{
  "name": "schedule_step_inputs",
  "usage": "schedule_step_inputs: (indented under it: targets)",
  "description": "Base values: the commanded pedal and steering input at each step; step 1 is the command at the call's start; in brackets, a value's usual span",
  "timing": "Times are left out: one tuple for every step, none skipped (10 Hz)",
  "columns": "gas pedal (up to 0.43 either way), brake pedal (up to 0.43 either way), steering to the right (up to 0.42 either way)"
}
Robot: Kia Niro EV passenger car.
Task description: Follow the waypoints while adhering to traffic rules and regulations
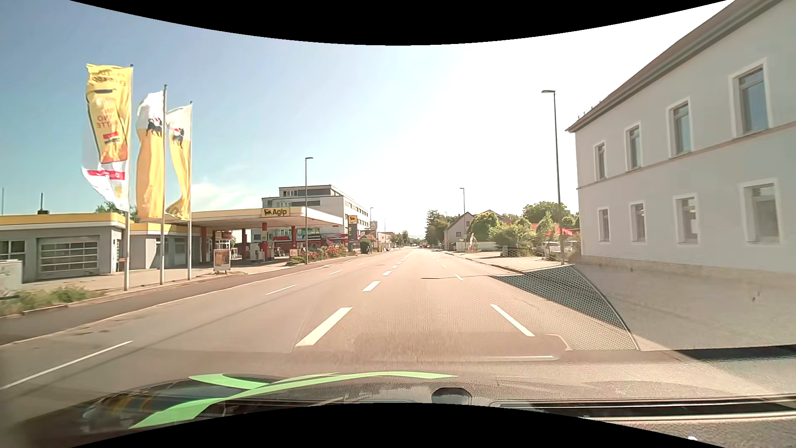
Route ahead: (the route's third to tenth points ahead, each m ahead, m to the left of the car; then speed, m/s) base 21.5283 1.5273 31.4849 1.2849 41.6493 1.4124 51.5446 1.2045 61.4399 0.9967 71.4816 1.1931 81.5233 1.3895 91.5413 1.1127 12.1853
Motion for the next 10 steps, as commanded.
schedule_step_inputs:
  targets:
    - [0.138,0.000,-0.002]
    - [0.138,0.000,-0.002]
    - [0.138,0.000,-0.002]
    - [0.138,0.000,-0.002]
    - [0.138,0.000,-0.003]
    - [0.138,0.000,-0.003]
    - [0.138,0.000,-0.002]
    - [0.138,0.000,-0.002]
    - [0.138,0.000,-0.002]
    - [0.138,0.000,-0.002]
